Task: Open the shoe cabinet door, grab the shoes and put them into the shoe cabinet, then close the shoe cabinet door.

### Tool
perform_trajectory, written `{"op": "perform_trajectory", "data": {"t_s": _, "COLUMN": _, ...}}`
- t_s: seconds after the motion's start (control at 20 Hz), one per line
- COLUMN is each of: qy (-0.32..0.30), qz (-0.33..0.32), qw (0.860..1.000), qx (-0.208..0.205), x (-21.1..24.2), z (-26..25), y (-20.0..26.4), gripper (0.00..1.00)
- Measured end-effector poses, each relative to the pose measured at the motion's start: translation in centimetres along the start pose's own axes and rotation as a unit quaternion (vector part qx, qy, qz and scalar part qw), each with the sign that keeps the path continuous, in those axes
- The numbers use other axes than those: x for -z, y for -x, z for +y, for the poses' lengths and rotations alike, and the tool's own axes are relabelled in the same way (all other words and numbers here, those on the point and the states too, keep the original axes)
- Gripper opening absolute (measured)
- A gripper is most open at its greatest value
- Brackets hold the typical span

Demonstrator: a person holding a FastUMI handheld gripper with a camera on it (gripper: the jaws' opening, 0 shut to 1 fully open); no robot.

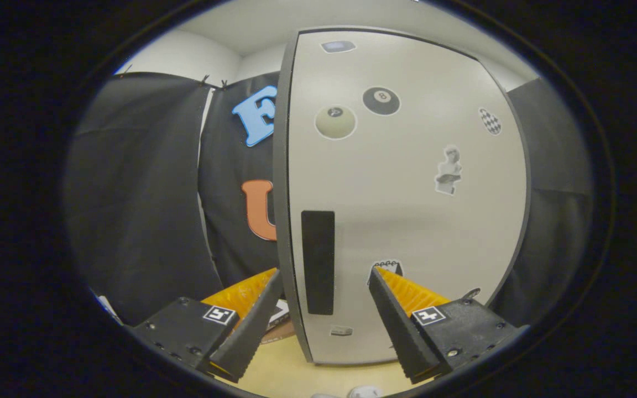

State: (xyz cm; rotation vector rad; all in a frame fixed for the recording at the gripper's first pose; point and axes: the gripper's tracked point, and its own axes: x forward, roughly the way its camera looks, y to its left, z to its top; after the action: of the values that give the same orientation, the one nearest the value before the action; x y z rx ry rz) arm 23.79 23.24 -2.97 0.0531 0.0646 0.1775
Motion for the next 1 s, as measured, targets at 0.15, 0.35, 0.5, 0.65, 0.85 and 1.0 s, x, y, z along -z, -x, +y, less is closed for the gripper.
{"op": "perform_trajectory", "data": {"t_s": 0.15, "qy": -0.015, "qz": 0.011, "qw": 1.000, "qx": 0.005, "x": 0.7, "z": -0.2, "y": -1.0, "gripper": 1.00}}
{"op": "perform_trajectory", "data": {"t_s": 0.35, "qy": -0.016, "qz": 0.020, "qw": 1.000, "qx": 0.017, "x": 1.2, "z": -0.3, "y": -1.9, "gripper": 1.00}}
{"op": "perform_trajectory", "data": {"t_s": 0.5, "qy": -0.014, "qz": 0.028, "qw": 0.999, "qx": 0.021, "x": 1.5, "z": -0.1, "y": -2.3, "gripper": 0.96}}
{"op": "perform_trajectory", "data": {"t_s": 0.65, "qy": -0.021, "qz": 0.032, "qw": 0.999, "qx": 0.016, "x": 1.9, "z": 0.3, "y": -2.7, "gripper": 0.68}}
{"op": "perform_trajectory", "data": {"t_s": 0.85, "qy": -0.013, "qz": 0.036, "qw": 0.999, "qx": 0.012, "x": 2.0, "z": 0.4, "y": -2.7, "gripper": 0.38}}
{"op": "perform_trajectory", "data": {"t_s": 1.0, "qy": -0.005, "qz": 0.039, "qw": 0.999, "qx": 0.015, "x": 2.3, "z": 0.3, "y": -2.4, "gripper": 0.32}}
